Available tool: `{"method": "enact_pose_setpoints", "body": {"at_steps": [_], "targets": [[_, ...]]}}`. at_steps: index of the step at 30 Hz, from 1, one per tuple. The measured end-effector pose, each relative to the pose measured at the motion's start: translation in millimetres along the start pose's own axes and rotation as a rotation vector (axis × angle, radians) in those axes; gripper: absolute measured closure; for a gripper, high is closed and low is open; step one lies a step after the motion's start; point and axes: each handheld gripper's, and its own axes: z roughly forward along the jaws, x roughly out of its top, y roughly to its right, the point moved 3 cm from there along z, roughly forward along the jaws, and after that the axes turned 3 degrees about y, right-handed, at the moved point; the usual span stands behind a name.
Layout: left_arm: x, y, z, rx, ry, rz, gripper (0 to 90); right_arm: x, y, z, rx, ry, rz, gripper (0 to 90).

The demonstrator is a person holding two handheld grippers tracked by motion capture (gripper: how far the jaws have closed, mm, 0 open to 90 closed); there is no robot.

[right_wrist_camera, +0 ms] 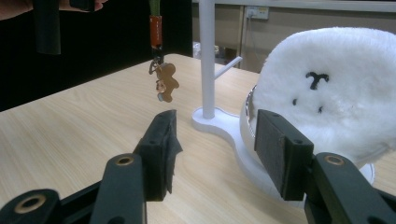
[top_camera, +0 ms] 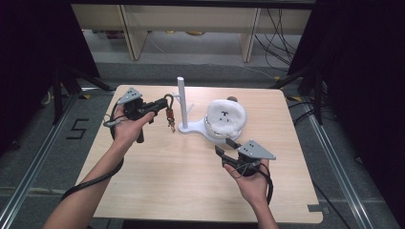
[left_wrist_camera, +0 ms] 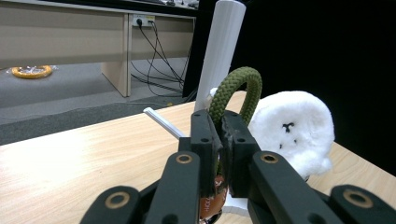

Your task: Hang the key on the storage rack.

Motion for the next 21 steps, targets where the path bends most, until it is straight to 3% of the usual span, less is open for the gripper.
{"method": "enact_pose_setpoints", "body": {"at_steps": [1,3,6,7,9,11,13,15,16,19,21], "targets": [[-0.1,-0.4,0.7,0.000,-0.001,-0.002,84.0,-0.7,-1.6,-0.5,0.000,-0.005,0.017,49.9],[-0.1,-1.4,1.8,0.002,-0.003,-0.002,84.0,-1.1,-0.4,0.8,0.014,0.007,-0.003,49.9],[0.2,-2.6,3.2,0.005,-0.005,-0.006,84.0,-1.9,-0.4,-0.8,0.009,0.000,0.007,49.9],[0.4,-3.2,3.5,0.005,-0.006,-0.006,84.0,-2.3,-2.3,-2.5,-0.002,-0.012,0.028,49.9],[0.7,-4.0,4.0,0.009,-0.008,-0.006,84.0,-2.0,0.0,-0.4,0.018,0.015,-0.001,49.9],[0.9,-4.7,4.6,0.010,-0.008,-0.008,84.0,-2.2,0.8,-1.1,0.008,0.022,-0.013,49.9],[0.8,-5.4,5.4,0.012,-0.011,-0.009,84.0,-3.6,-1.7,-2.2,0.006,0.014,0.028,49.9],[0.8,-6.0,6.3,0.011,-0.012,-0.011,84.0,-4.3,0.2,-3.2,0.004,0.005,-0.009,49.8],[0.8,-6.4,6.8,0.012,-0.012,-0.010,84.0,-5.6,-1.6,-3.5,0.001,0.001,0.019,49.8],[0.7,-7.4,8.2,0.015,-0.015,-0.012,84.0,-7.9,-2.4,-2.5,0.018,0.007,0.022,49.8],[0.6,-7.9,9.2,0.016,-0.017,-0.016,84.0,-8.5,-2.1,-3.0,0.004,-0.001,0.008,49.8]]}}
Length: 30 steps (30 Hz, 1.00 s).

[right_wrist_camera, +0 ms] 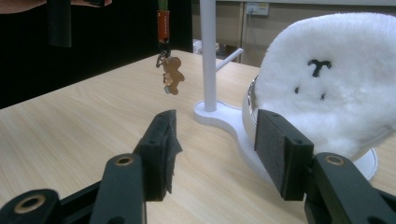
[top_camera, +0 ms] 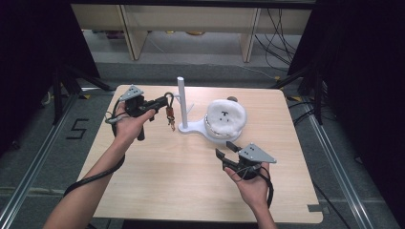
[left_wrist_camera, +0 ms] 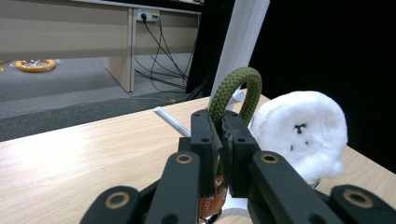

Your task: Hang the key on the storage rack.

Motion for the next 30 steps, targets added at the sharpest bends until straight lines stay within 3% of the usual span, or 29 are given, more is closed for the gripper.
{"method": "enact_pose_setpoints", "body": {"at_steps": [1,4,8,9,15,16,17,30], "targets": [[-0.1,-0.3,0.5,0.001,-0.001,0.000,84.0,-0.4,-1.1,-0.6,-0.001,-0.005,0.023,49.8],[-0.4,-1.4,2.0,0.003,-0.005,-0.005,84.0,0.2,1.0,0.1,0.005,0.014,-0.006,49.8],[-1.2,-1.5,5.4,0.004,-0.009,-0.011,83.9,-0.6,0.5,-0.7,0.001,0.002,0.007,49.8],[-1.5,-1.6,6.4,0.003,-0.009,-0.011,83.9,-1.2,-1.5,-1.8,-0.011,-0.005,0.035,49.8],[-5.1,-1.8,13.2,0.006,-0.019,-0.026,83.8,-1.4,0.7,-2.9,-0.009,-0.004,0.023,49.8],[-5.8,-1.5,14.3,0.005,-0.020,-0.031,83.8,-0.9,3.0,-2.2,-0.007,0.008,-0.008,49.8],[-6.3,-1.4,15.2,0.006,-0.023,-0.033,83.8,-1.5,1.3,-1.7,0.007,0.007,0.019,49.7],[-11.6,-0.1,22.0,0.024,-0.028,-0.019,81.5,-2.4,5.1,-4.3,-0.014,0.009,0.000,49.7]]}}
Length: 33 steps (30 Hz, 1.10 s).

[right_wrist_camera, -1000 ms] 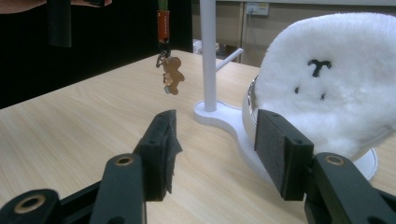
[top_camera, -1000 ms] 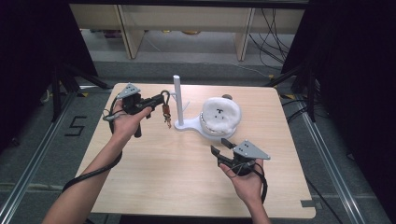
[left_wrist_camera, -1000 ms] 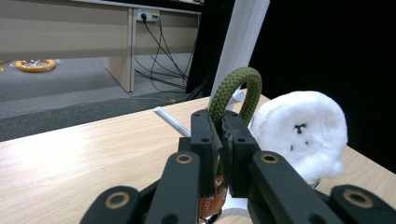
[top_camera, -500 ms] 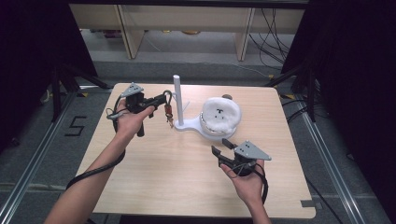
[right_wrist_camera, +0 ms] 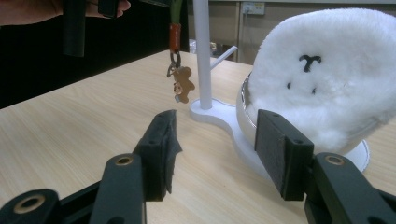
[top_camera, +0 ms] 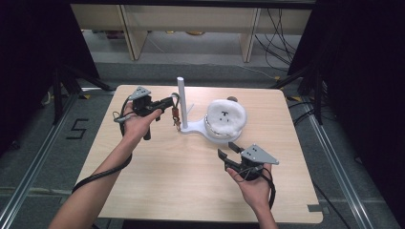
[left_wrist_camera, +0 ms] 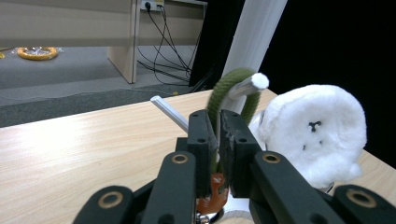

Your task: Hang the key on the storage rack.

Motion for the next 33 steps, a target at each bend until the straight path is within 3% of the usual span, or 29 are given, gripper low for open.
{"method": "enact_pose_setpoints", "body": {"at_steps": [2,9,11,21,25,27,33], "targets": [[-1.1,0.3,-0.3,0.003,0.001,0.010,80.2,-0.8,-1.5,0.0,0.009,-0.009,0.026,49.7],[-4.4,0.3,-10.9,0.030,-0.002,0.060,74.9,-1.3,0.0,-2.1,-0.006,-0.019,0.032,49.7],[-5.1,-0.1,-17.0,0.042,0.002,0.073,72.1,-1.1,2.6,-1.4,-0.003,-0.006,0.014,49.6],[-21.4,-1.8,-57.0,0.103,0.019,0.105,52.5,-1.9,12.4,-4.9,-0.028,-0.005,0.028,49.3],[-32.1,-3.8,-76.0,0.129,0.027,0.113,45.7,-3.5,14.8,-7.4,-0.043,-0.019,0.045,49.1],[-39.9,-5.8,-85.6,0.146,0.031,0.110,42.3,-4.9,19.0,-6.8,-0.035,-0.013,0.023,49.1],[-71.5,-13.3,-112.3,0.180,0.040,0.099,36.2,-13.4,26.2,-9.7,-0.068,-0.035,0.039,48.9]]}}
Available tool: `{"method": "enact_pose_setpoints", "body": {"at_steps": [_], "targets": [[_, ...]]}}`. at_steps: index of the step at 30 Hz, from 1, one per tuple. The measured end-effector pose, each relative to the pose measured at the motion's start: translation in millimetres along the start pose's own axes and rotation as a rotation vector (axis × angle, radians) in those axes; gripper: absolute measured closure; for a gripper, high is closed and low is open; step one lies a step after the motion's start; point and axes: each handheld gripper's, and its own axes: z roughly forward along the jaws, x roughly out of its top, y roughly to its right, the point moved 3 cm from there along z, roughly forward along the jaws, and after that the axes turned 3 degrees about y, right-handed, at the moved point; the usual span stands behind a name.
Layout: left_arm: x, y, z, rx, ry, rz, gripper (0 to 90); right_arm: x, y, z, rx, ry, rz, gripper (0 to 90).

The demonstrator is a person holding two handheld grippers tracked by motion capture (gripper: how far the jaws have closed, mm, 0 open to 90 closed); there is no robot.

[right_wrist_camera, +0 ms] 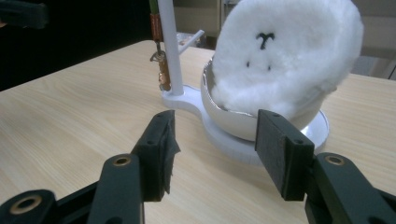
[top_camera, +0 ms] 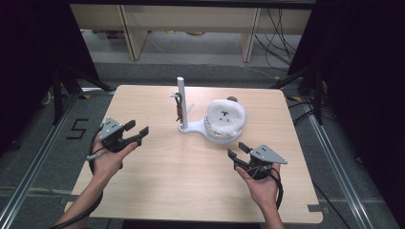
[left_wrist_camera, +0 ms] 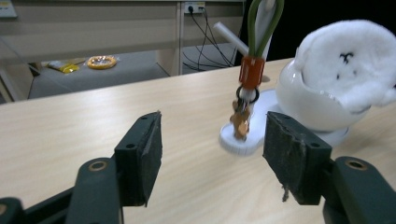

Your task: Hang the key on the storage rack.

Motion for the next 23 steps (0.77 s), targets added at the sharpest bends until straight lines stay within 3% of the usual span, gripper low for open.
{"method": "enact_pose_setpoints", "body": {"at_steps": [3,6,11,12,13,15,16,17,18,21,23], "targets": [[-21.5,-3.2,-12.8,0.019,-0.010,0.001,34.6,-5.0,3.6,-1.4,-0.003,-0.016,-0.002,48.9],[-43.2,-5.2,-22.0,0.030,-0.012,0.000,33.4,-11.1,4.9,-3.3,-0.025,-0.036,0.041,48.8],[-72.2,-7.7,-30.5,0.053,-0.029,0.010,32.1,-18.6,10.8,-1.5,-0.024,-0.036,0.025,48.7],[-75.6,-8.0,-31.6,0.053,-0.035,0.007,31.8,-20.1,7.9,-3.1,-0.034,-0.053,0.066,48.6],[-77.7,-8.3,-31.9,0.050,-0.030,-0.001,31.6,-21.0,11.1,-1.5,-0.014,-0.048,0.032,48.5],[-79.2,-8.0,-32.3,0.052,-0.022,0.001,31.2,-22.9,9.6,-2.8,-0.041,-0.052,0.065,48.3],[-80.2,-7.7,-31.5,0.049,-0.008,0.009,31.1,-23.1,12.0,-3.0,-0.036,-0.052,0.046,48.2],[-81.4,-6.5,-32.0,0.057,-0.016,0.014,31.1,-24.3,11.4,-3.1,-0.040,-0.053,0.062,48.1],[-81.9,-5.3,-30.8,0.051,-0.007,0.021,31.1,-24.5,14.8,-2.9,-0.043,-0.044,0.021,48.1],[-81.8,-2.6,-30.9,0.046,0.004,0.049,31.0,-27.5,15.1,-3.7,-0.034,-0.055,0.047,47.7],[-81.9,-2.3,-31.1,0.050,0.005,0.049,31.0,-29.1,16.9,-4.0,-0.037,-0.055,0.038,47.4]]}}
